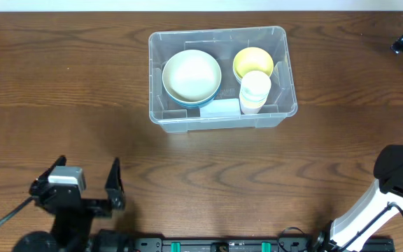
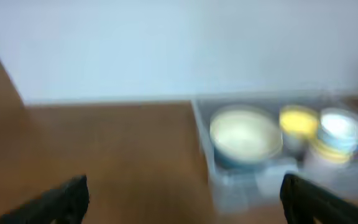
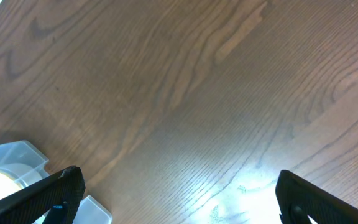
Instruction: Pack container
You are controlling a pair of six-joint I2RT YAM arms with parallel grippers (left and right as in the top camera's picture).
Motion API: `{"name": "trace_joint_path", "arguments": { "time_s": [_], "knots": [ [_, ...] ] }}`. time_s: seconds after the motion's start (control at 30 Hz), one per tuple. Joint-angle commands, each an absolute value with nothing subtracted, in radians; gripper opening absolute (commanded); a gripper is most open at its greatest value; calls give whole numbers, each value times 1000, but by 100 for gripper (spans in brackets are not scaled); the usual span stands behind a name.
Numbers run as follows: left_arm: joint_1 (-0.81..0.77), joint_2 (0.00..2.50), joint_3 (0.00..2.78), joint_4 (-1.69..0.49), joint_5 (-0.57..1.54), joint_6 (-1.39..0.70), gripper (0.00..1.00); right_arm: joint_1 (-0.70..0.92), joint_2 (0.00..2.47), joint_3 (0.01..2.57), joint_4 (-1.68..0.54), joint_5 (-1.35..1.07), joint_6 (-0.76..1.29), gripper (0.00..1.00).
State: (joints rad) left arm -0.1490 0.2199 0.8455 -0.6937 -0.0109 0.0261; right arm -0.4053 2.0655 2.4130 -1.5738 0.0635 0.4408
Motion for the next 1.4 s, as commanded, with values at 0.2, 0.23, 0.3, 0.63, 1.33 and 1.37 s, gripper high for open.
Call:
{"name": "trace_joint_path", "arguments": {
  "time_s": [0.2,0.23,0.3,0.63,1.33,1.37],
  "knots": [
    [-56,50,373,-171,20,-120,98,-412,2055,2426,-1574,71,456,99],
    [-51,38,327,-111,20,-141,98,-413,2055,2426,-1574,71,456,99],
    [-43,12,250,-23,20,-165,98,-413,2055,2426,-1574,71,456,99],
    [-12,2,49,114,12,-186,98,-413,2055,2426,-1574,71,456,99],
    [-12,5,4,-71,15,-186,98,-413,2055,2426,-1574,71,456,99],
    [-12,5,4,-71,15,-186,98,-413,2055,2426,-1574,71,456,99]
  ]
}}
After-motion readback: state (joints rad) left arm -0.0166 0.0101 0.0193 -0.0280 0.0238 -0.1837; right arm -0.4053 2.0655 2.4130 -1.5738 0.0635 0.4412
